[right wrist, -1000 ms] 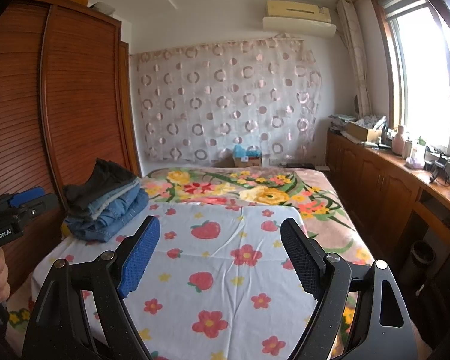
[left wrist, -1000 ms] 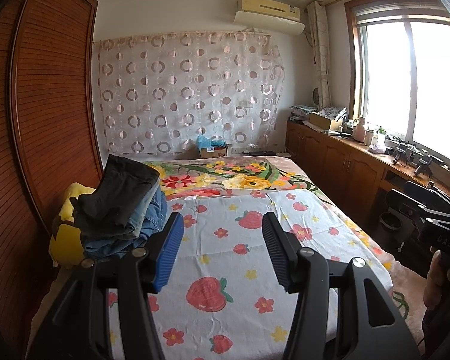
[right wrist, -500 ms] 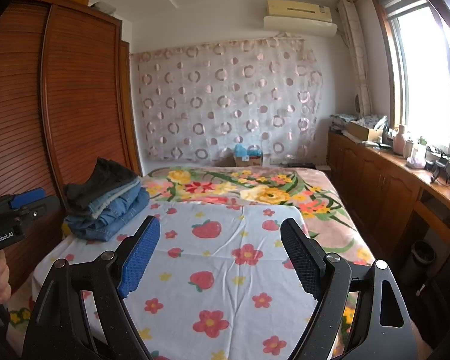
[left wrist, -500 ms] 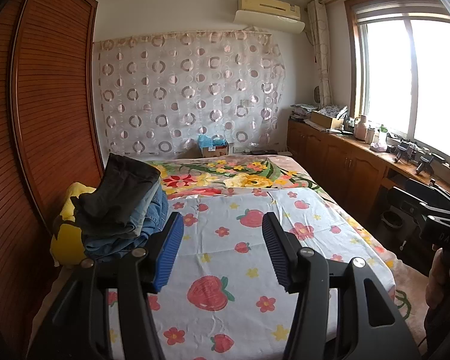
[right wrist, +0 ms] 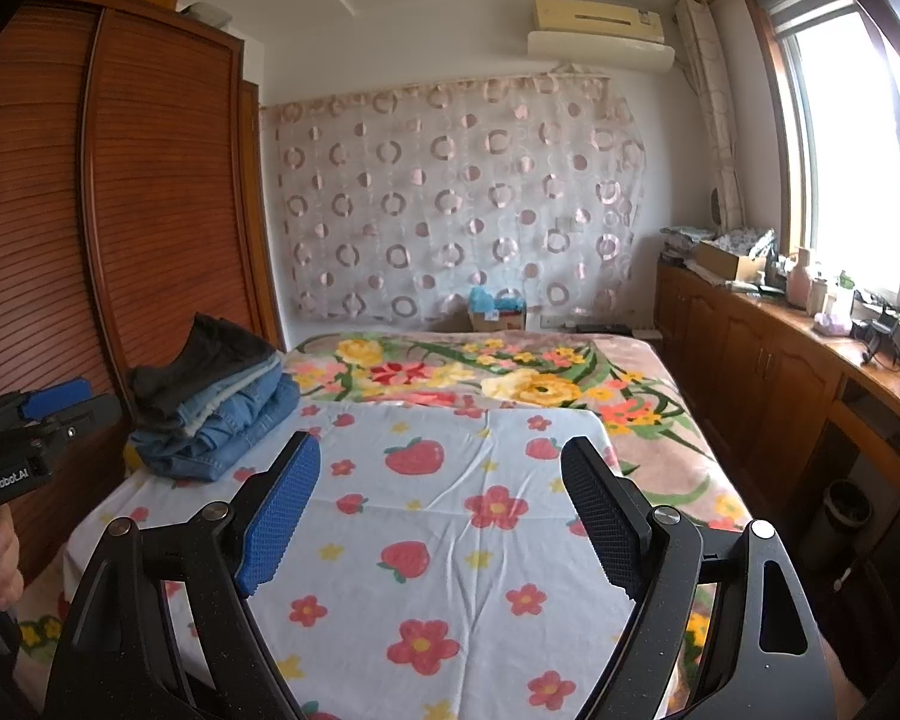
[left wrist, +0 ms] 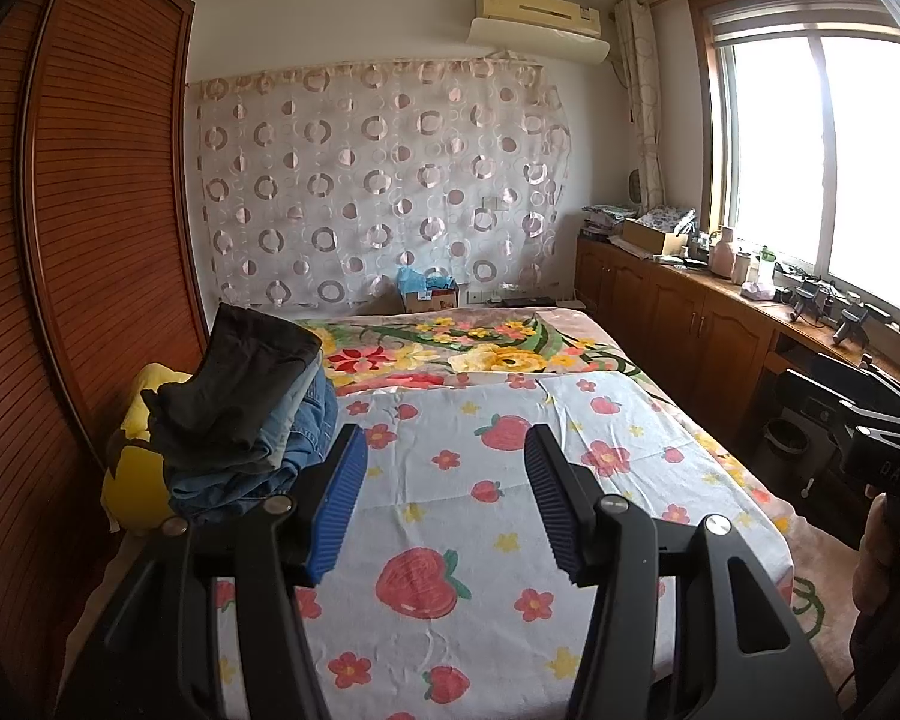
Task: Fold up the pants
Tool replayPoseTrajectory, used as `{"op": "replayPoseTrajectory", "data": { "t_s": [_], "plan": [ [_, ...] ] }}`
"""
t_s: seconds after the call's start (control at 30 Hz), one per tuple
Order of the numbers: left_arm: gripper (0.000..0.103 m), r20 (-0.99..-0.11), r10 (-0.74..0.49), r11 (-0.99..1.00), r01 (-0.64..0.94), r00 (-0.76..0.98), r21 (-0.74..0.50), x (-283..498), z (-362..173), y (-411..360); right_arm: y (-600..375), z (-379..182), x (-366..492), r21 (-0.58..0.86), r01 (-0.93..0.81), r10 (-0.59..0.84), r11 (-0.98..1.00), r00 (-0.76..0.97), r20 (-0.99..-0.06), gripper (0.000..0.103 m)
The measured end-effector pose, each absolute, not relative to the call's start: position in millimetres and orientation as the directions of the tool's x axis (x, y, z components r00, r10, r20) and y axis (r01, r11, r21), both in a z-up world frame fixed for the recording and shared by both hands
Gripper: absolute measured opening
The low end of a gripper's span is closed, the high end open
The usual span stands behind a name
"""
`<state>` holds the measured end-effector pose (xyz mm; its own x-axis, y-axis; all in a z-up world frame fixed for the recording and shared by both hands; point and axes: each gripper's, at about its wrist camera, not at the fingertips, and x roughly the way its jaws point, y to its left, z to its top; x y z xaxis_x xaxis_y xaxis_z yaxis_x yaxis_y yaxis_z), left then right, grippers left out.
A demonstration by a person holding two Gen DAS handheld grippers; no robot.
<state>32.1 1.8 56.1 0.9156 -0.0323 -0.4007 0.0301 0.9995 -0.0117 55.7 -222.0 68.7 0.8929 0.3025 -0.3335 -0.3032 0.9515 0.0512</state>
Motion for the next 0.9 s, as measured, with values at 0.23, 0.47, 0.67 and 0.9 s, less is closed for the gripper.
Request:
{"op": "replayPoseTrajectory", "data": {
  "t_s": [0.23,0.47,0.67,0.9],
  "plan": [
    [0.054,-0.400,-0.032,0.999,0.030,0.916,-0.011,32.1,56.1,1.8,-222.6,63.9,51.8,0.055,-0.306,0.306,0.951,0.891,-0.337,0.085],
    [0.054,-0.403,-0.033,0.999,0.030,0.915,-0.014,30.7,52.2,3.9,-222.9,65.2,53.5,0.057,-0.305,0.306,0.951,0.890,-0.337,0.085],
    [0.054,-0.402,-0.031,1.000,0.029,0.915,-0.011,31.4,53.1,2.8,-223.5,66.0,54.2,0.057,-0.306,0.307,0.950,0.890,-0.338,0.084],
    [0.054,-0.402,-0.032,0.999,0.030,0.915,-0.011,31.4,53.3,2.7,-223.7,66.5,54.1,0.057,-0.306,0.306,0.950,0.890,-0.338,0.085]
  ]
}}
